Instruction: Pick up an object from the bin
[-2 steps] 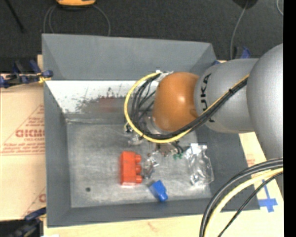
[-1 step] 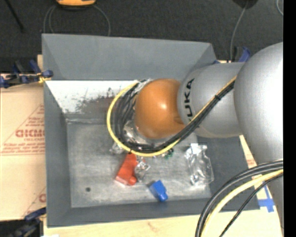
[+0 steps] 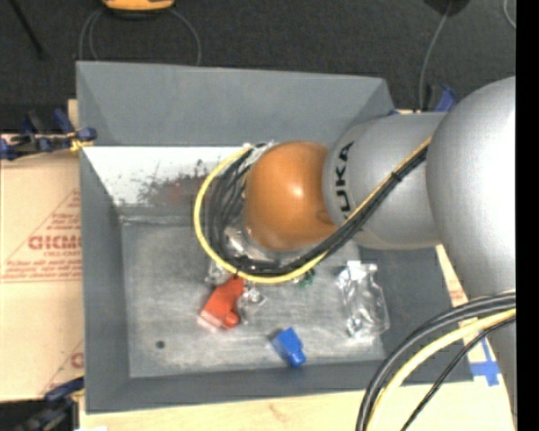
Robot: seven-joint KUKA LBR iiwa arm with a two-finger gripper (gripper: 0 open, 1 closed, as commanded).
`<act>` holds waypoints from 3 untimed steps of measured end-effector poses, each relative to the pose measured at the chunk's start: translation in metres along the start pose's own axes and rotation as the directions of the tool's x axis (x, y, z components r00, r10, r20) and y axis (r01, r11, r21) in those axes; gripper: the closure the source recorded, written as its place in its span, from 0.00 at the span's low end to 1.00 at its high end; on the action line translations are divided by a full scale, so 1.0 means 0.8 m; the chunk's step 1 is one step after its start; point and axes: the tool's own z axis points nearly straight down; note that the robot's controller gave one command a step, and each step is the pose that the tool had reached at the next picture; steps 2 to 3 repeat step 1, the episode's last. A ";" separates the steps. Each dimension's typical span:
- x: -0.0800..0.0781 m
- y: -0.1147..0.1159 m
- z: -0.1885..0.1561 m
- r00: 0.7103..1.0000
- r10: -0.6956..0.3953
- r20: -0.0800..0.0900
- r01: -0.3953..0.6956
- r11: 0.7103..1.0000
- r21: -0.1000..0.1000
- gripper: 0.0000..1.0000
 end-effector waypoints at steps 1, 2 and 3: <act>0.027 0.033 -0.179 0.999 -0.052 -0.006 0.052 0.999 -0.003 1.00; 0.027 0.033 -0.179 0.999 -0.052 -0.006 0.052 0.999 -0.003 1.00; 0.027 0.033 -0.179 0.999 -0.052 -0.006 0.052 0.999 -0.003 1.00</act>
Offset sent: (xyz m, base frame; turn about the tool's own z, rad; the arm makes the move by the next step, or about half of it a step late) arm -0.0374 0.0061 0.1372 -0.0554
